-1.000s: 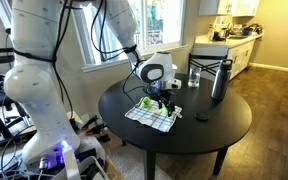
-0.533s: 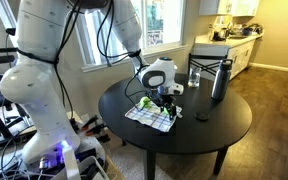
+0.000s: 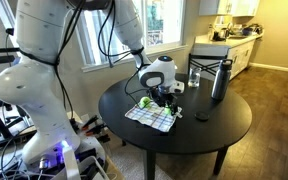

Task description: Pick the green tennis ball on the right and place it in the clear cylindrical tennis ball container

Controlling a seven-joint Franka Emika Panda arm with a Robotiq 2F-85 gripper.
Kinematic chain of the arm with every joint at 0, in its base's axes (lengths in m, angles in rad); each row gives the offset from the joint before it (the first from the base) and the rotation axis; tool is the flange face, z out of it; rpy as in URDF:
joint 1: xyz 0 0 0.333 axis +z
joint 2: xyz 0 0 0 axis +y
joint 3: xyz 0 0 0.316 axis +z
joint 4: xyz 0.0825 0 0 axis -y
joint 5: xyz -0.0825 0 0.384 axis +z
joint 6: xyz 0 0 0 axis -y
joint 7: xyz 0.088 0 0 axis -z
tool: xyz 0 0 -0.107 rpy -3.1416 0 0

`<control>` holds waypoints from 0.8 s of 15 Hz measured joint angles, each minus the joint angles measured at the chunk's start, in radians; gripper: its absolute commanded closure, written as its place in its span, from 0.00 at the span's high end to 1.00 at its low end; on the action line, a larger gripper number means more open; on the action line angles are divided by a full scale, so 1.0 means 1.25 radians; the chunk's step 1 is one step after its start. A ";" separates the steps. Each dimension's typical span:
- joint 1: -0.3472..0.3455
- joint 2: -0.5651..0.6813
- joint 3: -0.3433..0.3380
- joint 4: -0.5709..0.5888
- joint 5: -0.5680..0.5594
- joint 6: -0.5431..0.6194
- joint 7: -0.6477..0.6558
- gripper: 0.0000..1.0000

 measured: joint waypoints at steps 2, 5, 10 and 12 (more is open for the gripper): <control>-0.019 0.000 0.015 0.000 0.002 0.002 -0.011 0.98; -0.025 0.001 0.014 0.000 0.002 0.010 -0.022 0.68; -0.022 0.001 0.008 0.000 -0.008 0.030 -0.033 0.42; -0.018 0.001 0.006 0.000 -0.013 0.034 -0.033 0.40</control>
